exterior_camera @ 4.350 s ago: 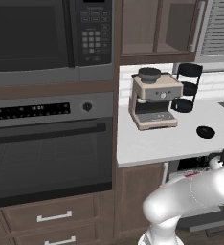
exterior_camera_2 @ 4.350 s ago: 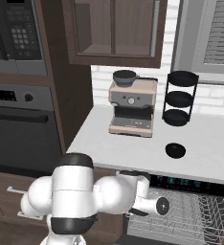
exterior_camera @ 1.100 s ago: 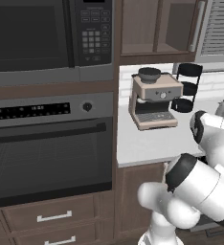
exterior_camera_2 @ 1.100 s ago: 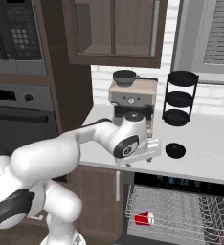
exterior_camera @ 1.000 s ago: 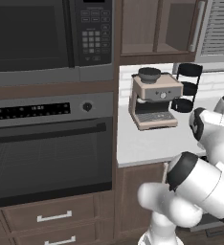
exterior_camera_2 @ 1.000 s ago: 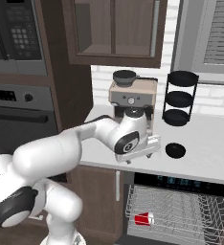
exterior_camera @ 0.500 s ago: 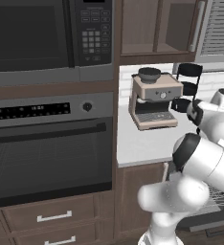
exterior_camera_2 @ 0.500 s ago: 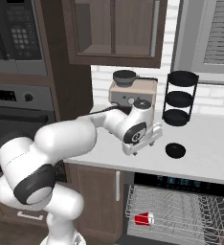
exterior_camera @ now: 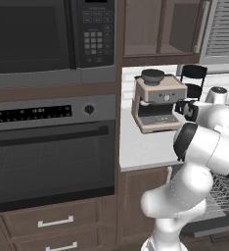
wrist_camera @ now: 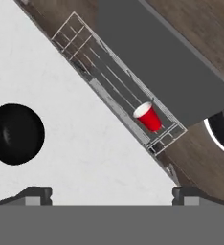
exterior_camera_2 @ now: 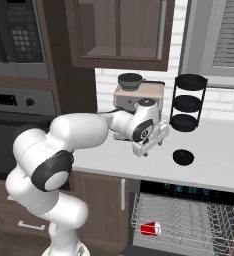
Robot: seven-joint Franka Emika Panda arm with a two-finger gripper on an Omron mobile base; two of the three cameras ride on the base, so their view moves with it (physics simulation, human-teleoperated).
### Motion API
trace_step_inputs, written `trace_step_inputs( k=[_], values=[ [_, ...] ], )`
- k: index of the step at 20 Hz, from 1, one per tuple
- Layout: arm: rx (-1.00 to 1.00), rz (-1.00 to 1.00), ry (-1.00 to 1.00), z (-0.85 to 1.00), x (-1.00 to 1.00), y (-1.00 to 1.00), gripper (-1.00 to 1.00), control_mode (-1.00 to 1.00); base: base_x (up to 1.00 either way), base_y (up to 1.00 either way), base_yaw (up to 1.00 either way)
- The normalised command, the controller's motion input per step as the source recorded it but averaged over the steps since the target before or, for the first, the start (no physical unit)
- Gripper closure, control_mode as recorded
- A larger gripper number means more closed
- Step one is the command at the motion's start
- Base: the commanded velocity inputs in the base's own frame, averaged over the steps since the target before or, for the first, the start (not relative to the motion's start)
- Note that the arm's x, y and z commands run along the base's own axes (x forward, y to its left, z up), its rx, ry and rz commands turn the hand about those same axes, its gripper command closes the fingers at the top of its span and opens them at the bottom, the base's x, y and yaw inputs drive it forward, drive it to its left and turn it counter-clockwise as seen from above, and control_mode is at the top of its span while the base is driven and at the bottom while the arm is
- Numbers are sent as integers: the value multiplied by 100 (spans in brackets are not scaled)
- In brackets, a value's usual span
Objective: Pick up the cup and bowl from the counter, place them in the dishwasher, and close the dishwasher door.
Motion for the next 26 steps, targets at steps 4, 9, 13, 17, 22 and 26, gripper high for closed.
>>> trace_step_inputs(
  k=[4, 9, 13, 17, 22, 26],
  values=[
    [-12, 0, 10, -22, 37, -26, -100, -100, 0, 0, 0],
    [-2, -8, 13, -13, 19, -9, -100, -100, 0, 0, 0],
    [0, -24, 14, -12, 26, 0, -100, -100, 0, 0, 0],
    [0, -27, 12, -16, 23, 0, -100, -100, 0, 0, 0],
    [0, -27, 6, -7, 16, -2, -100, -100, 0, 0, 0],
    [0, -21, 3, -8, 15, -23, -100, -100, 0, 0, 0]
  ],
)
